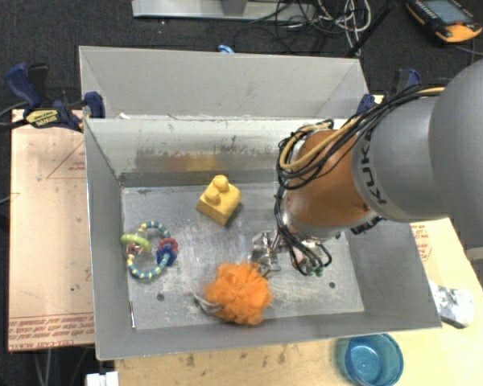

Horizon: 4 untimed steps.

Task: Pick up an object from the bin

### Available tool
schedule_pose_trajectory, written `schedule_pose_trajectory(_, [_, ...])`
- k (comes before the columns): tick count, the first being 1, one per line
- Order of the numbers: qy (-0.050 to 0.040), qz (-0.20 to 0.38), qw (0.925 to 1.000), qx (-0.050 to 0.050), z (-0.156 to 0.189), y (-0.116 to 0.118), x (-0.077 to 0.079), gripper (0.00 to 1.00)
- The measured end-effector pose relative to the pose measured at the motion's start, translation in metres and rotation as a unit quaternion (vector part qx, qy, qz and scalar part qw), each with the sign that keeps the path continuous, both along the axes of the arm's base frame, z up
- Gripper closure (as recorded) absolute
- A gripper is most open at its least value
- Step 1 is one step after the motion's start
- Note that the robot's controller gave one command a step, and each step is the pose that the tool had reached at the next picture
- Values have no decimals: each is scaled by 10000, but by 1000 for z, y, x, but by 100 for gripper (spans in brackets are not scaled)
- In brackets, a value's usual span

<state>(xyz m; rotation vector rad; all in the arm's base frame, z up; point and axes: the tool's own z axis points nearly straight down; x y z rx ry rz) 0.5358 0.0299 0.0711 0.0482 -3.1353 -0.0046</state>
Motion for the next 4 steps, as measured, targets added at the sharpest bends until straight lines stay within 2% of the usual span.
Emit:
schedule_pose_trajectory(1, [-51, -4, 10000, -7, 0, -1, 2, 0])
schedule_pose_trajectory(2, [-48, -5, 10000, -7, -1, -1, 2, 0])
schedule_pose_trajectory(3, [-36, 702, 9975, -20, 0, 15, -3, 0])
schedule_pose_trajectory(4, [-27, 1689, 9856, -3, 9, 35, -22, 0])
